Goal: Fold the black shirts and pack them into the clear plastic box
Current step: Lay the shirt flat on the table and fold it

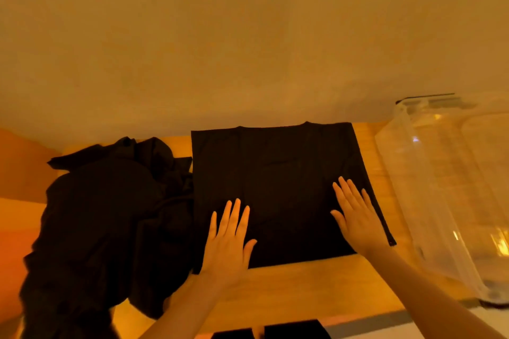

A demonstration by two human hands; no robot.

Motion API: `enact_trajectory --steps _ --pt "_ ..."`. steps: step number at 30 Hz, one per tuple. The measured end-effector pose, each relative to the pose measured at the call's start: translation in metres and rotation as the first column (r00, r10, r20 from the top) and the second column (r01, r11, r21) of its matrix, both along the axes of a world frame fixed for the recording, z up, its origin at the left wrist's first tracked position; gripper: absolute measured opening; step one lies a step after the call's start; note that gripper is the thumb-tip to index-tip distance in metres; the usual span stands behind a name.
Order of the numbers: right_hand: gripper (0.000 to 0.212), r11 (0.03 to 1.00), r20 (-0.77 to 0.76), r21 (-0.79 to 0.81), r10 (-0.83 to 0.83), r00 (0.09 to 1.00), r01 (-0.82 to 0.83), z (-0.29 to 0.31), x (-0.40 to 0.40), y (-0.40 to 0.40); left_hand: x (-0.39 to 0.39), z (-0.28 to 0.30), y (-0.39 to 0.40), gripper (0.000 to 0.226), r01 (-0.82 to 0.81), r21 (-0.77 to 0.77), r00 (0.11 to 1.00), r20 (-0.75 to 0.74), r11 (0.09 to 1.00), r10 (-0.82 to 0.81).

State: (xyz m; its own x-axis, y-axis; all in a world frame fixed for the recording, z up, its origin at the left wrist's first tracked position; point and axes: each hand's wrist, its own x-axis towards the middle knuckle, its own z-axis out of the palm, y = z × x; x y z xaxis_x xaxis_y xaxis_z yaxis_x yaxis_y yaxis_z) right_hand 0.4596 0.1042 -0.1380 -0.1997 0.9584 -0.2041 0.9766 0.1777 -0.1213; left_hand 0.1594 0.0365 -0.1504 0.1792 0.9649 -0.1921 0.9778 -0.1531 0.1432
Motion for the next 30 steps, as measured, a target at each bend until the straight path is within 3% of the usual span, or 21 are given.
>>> enact_trajectory --steps 3,8,13,17,21,24,27,30 --pt "0.06 0.997 -0.005 0.013 0.08 0.997 -0.08 0.004 -0.006 -0.03 0.006 0.004 -0.018 0.066 0.059 0.007 0.998 0.013 0.998 -0.059" --pt "0.071 0.99 0.004 -0.108 0.094 0.996 -0.093 0.002 0.019 -0.071 -0.013 0.006 -0.054 0.062 0.142 -0.046 0.989 -0.025 0.989 -0.143" --pt "0.067 0.988 0.104 -0.11 0.121 0.987 -0.11 0.011 0.044 -0.069 -0.042 0.009 -0.06 0.066 0.156 -0.009 0.987 -0.042 0.988 -0.156" --pt "0.035 0.979 0.064 0.062 0.189 0.98 -0.193 0.007 0.062 -0.055 -0.052 0.011 -0.046 0.044 0.221 0.169 0.975 -0.077 0.961 -0.21" --pt "0.05 0.972 -0.037 0.116 0.21 0.977 -0.205 0.002 0.077 -0.052 -0.056 0.017 -0.048 0.041 0.12 0.151 0.992 0.029 0.981 -0.126" --pt "0.053 0.957 -0.047 0.143 0.263 0.964 -0.254 -0.002 0.083 -0.054 -0.058 0.021 -0.054 0.041 0.104 0.135 0.994 0.019 0.985 -0.107" --pt "0.05 0.953 -0.086 0.166 0.268 0.96 -0.252 0.0 0.081 -0.05 -0.059 0.024 -0.054 0.025 0.103 0.163 0.993 0.042 0.981 -0.111" --pt "0.044 0.96 -0.129 0.135 0.261 0.957 -0.244 0.01 0.076 -0.047 -0.054 0.03 -0.05 0.02 -0.08 0.075 0.976 0.21 0.994 0.063"
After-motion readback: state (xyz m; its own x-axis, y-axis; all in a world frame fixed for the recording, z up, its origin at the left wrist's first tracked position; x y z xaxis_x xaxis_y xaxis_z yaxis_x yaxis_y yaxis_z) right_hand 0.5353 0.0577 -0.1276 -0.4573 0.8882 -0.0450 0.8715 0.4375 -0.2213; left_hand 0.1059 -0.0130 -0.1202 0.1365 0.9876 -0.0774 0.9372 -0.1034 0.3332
